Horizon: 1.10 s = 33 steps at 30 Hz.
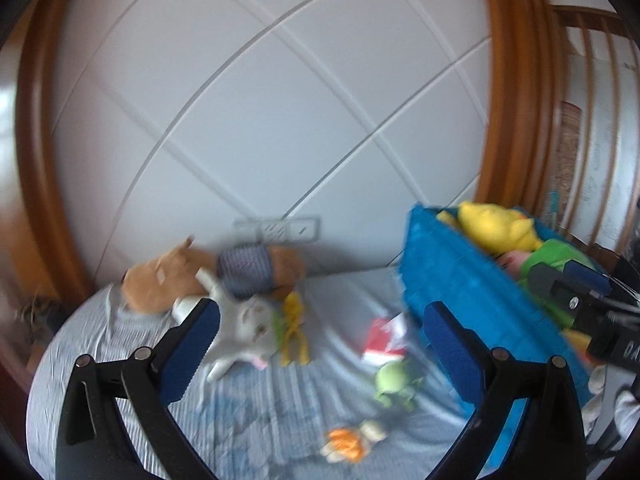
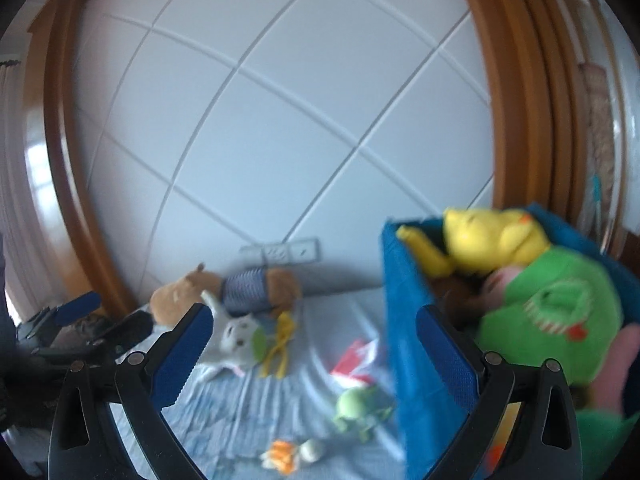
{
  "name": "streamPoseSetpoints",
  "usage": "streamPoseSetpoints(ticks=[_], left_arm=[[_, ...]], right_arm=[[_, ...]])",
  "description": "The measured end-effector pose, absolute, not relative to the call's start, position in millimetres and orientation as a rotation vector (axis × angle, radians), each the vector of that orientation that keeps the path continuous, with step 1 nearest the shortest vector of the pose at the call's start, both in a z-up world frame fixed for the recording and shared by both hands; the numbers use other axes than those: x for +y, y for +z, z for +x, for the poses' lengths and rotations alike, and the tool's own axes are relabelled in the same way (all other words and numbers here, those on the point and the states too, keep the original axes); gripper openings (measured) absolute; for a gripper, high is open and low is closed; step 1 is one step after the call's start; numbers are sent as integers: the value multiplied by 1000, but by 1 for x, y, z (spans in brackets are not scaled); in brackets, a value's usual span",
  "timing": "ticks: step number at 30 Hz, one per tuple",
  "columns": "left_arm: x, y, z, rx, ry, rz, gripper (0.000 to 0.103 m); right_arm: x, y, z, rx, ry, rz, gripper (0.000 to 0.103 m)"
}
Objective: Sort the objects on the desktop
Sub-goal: 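Withdraw both open tools from the crate back over the bed, then grasp the white green-haired plush with the right tool while the left tool grips its body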
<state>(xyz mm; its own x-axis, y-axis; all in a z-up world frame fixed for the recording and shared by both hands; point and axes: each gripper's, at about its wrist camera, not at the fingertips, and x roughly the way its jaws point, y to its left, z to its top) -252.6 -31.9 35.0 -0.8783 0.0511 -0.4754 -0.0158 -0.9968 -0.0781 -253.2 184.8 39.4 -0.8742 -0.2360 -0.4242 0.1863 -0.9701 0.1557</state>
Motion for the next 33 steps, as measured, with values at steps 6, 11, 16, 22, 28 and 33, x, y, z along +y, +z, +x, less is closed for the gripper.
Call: streamPoseSetpoints(ticks=[6,11,16,22,28,33], left_arm=[[-99,-13,-242,-280,3113,-963,103],[-130,-36,-231,-347,3219,-1109,103],[-153,-56,-227,-373,3251,-1185,103],[-187,-74,-245,-398,3210,-1210,103],[-241,-101,-270,-379,3112,-1265,103],[-280,-133,-299,-377,3071,-1352,103]], right_arm=[[151,-4,-272,-198,-2735,804,103],[125,-32,-302,-226,-2594,855,103],[95,-68,-327,-283,-2475,938,103],[63,-88,-331,-230,-2466,994,103],[42,-96,-341,-320,-2564,1024,103],[9,-120,-362,-329,-2584,1123,103]])
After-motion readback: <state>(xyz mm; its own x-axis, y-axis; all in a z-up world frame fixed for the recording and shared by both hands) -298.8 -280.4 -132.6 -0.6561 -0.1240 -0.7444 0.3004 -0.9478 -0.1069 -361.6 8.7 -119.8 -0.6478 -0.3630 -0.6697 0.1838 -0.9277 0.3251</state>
